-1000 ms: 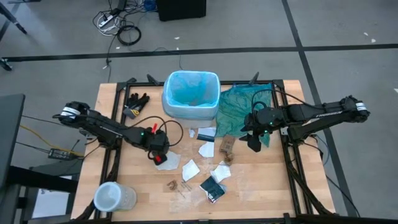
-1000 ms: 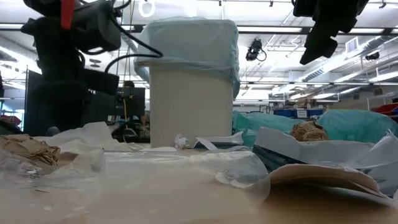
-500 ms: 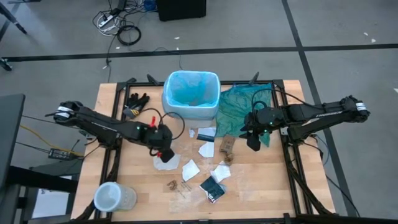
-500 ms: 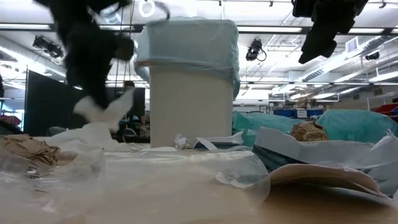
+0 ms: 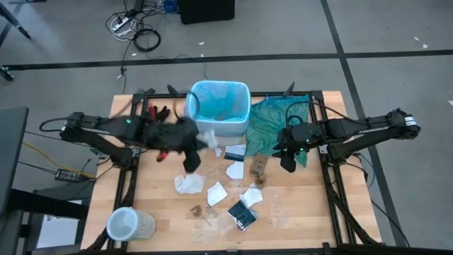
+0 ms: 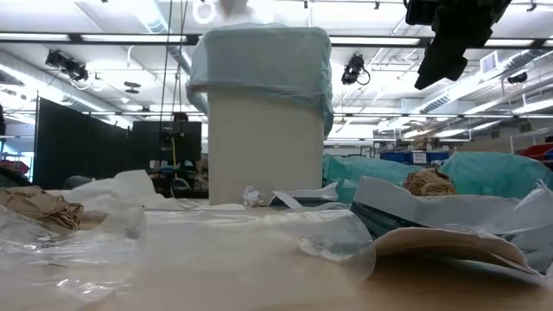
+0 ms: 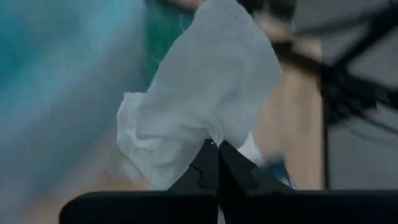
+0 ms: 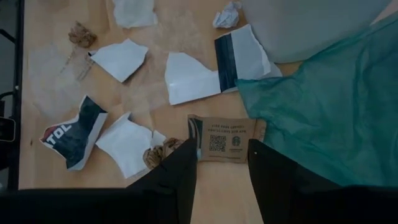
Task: Place trash/remove bag and relplace
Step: Put the white napkin into the trash bin
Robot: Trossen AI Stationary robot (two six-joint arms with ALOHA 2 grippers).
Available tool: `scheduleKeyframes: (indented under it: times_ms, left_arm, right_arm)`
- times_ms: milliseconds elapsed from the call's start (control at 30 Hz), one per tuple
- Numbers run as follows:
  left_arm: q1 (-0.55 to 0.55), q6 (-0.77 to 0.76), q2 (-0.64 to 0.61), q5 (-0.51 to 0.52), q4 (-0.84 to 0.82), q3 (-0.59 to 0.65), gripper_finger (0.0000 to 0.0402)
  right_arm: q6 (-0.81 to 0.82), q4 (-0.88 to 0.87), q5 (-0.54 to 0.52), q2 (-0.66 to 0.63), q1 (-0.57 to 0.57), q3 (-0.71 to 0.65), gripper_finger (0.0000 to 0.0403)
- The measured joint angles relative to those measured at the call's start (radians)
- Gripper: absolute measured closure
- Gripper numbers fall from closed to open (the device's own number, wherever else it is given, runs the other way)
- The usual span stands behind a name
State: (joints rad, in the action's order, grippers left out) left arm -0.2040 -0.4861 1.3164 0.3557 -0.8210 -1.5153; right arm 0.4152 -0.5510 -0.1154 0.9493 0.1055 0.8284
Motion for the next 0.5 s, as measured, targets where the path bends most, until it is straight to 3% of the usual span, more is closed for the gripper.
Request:
scheduleKeyframes:
  times_ms: [100, 167, 367, 500]
  left_arm:
    - [0.033, 0.142, -0.001, 0.196, 0.004, -0.070, 0.0401]
    - [0.076, 0.212, -0.001, 0.258, 0.007, -0.095, 0.0401]
    - [0.229, 0.324, 0.003, 0.234, -0.015, -0.103, 0.0397]
    - [0.341, 0.337, 0.024, 0.082, -0.036, -0.103, 0.0389]
  right_arm:
    - [0.000, 0.000, -0.004, 0.000, 0.000, 0.000, 0.0271]
    - [0.001, 0.002, -0.020, 0.000, 0.000, 0.000, 0.0271]
    - [0.000, 0.006, -0.023, 0.000, 0.000, 0.000, 0.0271]
    - [0.000, 0.018, -0.023, 0.000, 0.000, 0.000, 0.0271]
